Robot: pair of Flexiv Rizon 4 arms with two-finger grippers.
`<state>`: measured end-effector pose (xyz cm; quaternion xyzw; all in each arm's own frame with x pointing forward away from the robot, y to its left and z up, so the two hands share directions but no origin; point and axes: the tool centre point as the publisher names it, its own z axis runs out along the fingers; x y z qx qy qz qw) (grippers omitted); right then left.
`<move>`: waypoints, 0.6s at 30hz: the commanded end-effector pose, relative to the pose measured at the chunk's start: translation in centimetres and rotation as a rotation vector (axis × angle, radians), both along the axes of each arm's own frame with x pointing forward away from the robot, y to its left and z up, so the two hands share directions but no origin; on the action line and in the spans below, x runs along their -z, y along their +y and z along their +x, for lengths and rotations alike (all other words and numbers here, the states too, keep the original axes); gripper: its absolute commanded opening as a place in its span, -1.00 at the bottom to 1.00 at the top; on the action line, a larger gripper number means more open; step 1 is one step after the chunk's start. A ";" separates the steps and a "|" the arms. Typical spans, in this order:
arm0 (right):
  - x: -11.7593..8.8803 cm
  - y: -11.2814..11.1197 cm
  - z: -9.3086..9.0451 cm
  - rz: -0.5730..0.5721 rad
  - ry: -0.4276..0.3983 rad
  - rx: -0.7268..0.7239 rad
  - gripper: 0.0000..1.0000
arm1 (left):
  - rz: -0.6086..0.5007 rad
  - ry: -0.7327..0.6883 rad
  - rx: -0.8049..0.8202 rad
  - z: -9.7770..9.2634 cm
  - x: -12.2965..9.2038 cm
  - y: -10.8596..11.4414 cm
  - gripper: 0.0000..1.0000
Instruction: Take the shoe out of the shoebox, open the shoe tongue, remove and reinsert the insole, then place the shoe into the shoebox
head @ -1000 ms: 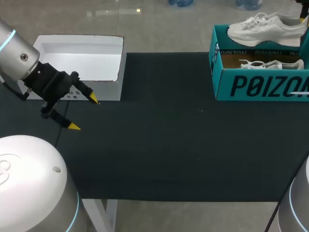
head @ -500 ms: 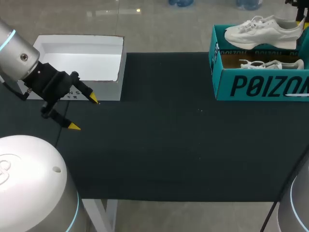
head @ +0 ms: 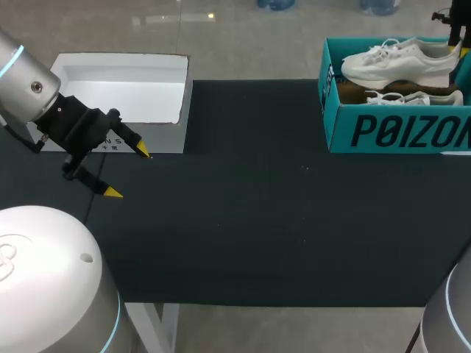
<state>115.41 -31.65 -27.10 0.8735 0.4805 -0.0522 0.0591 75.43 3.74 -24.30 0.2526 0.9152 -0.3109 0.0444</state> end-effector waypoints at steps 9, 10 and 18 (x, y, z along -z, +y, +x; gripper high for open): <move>4.2 -1.1 -0.2 0.010 0.015 -0.007 -1.00 | 0.004 0.001 0.001 0.0 0.0 -0.1 1.00; 4.4 -1.2 -0.1 0.010 0.017 -0.005 -1.00 | 0.004 0.001 0.001 0.0 0.0 -0.1 1.00; 6.2 -1.8 0.1 0.007 0.018 0.004 -1.00 | 0.004 0.001 0.001 0.0 0.0 -0.1 1.00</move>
